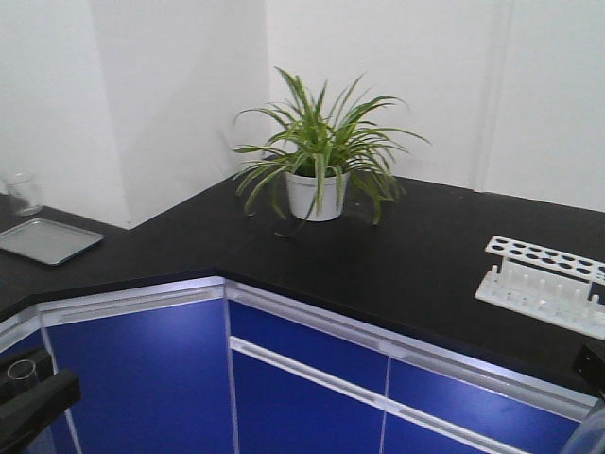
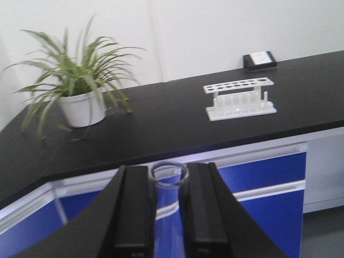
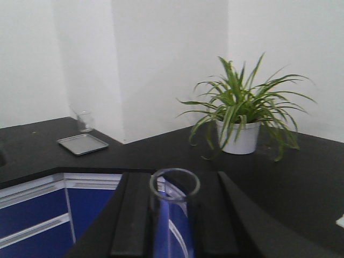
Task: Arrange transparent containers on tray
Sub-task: 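Hold both test tubes while the base drives to the yellow tray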
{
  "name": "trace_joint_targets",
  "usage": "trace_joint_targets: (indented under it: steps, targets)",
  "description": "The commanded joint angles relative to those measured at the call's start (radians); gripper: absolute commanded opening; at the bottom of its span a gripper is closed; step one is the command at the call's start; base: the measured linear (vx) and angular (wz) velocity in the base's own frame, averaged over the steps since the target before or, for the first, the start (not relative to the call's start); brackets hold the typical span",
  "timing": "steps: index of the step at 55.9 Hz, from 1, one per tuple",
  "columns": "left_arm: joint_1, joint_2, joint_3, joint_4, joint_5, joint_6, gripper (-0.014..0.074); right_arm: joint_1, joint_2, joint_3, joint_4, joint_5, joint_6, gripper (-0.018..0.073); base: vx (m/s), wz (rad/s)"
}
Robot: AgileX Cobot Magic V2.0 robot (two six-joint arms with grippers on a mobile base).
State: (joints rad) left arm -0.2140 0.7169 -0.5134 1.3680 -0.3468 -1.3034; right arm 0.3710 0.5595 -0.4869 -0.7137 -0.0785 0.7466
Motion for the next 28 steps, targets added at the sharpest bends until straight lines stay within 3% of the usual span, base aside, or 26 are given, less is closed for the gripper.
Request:
trace_joint_targets:
  steps: [1, 28]
  targets:
    - [-0.005, -0.006, -0.027, -0.034, -0.011, -0.010, -0.0003, -0.001, 0.001, -0.032, -0.005, -0.058, 0.001, -0.0013, -0.32, 0.53]
    - [-0.005, -0.006, -0.027, -0.034, -0.011, -0.010, -0.0003, -0.001, 0.001, -0.032, -0.005, -0.058, 0.001, -0.0013, -0.31, 0.45]
